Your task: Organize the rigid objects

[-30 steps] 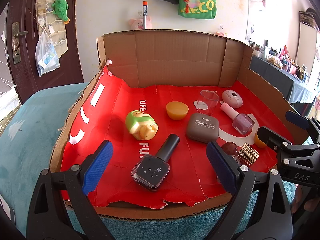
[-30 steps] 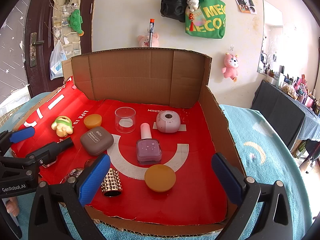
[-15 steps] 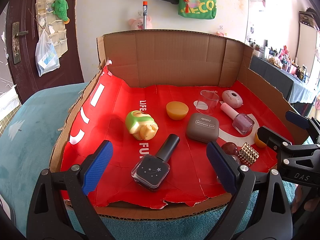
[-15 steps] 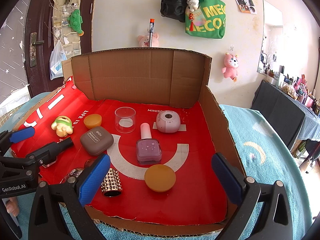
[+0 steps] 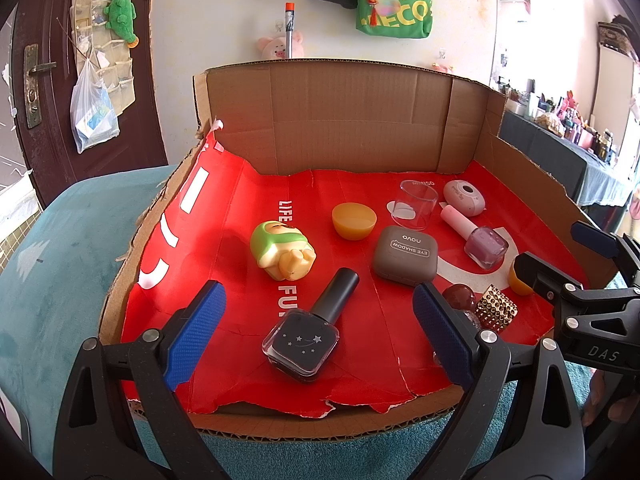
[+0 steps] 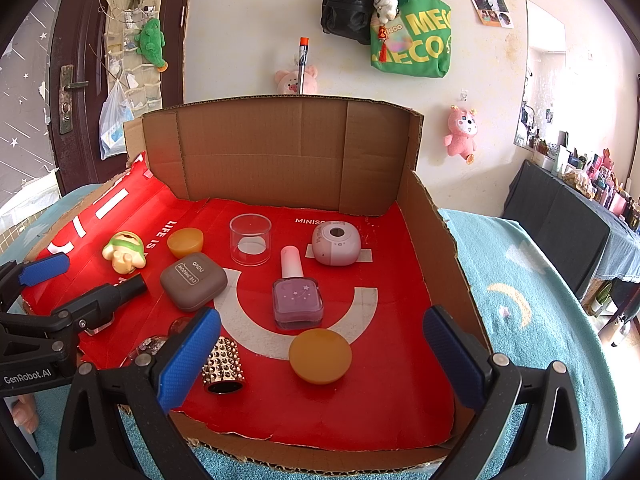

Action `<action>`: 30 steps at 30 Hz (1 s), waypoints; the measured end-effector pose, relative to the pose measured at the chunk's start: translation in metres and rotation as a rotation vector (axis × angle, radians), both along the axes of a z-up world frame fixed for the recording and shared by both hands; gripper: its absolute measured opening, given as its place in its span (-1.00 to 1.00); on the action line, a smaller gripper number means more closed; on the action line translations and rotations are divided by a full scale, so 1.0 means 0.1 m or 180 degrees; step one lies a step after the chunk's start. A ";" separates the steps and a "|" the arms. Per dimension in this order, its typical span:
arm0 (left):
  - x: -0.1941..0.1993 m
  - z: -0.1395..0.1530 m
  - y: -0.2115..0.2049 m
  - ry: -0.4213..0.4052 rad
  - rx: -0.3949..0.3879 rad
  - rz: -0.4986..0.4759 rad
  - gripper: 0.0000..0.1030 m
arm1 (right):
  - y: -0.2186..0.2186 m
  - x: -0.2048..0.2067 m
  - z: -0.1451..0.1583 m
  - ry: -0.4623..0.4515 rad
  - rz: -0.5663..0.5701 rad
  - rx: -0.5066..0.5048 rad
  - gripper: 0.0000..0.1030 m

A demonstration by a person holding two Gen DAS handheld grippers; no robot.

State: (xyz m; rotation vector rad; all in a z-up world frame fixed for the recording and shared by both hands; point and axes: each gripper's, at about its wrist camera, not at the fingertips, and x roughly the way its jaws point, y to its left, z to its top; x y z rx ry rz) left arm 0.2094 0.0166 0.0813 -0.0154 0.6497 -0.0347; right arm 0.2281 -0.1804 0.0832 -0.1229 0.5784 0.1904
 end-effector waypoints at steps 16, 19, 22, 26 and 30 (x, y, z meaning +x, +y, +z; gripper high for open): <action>-0.01 0.00 0.02 -0.0020 -0.0055 -0.0017 0.85 | 0.00 0.00 0.00 -0.0002 0.0005 0.0003 1.00; -0.06 0.04 0.02 -0.0045 -0.0033 -0.0019 0.85 | -0.02 -0.02 0.01 -0.0017 -0.0001 0.0032 1.00; -0.21 0.15 0.04 -0.0085 -0.0053 -0.0022 0.85 | -0.05 -0.08 0.04 0.0060 0.0014 0.0086 1.00; -0.47 0.25 0.10 -0.0087 -0.0116 0.0011 0.85 | -0.16 -0.35 0.22 0.0016 -0.0042 0.0258 1.00; -0.71 0.24 0.07 0.0041 -0.0065 0.0021 0.85 | -0.25 -0.66 0.28 0.0101 -0.0060 0.0376 1.00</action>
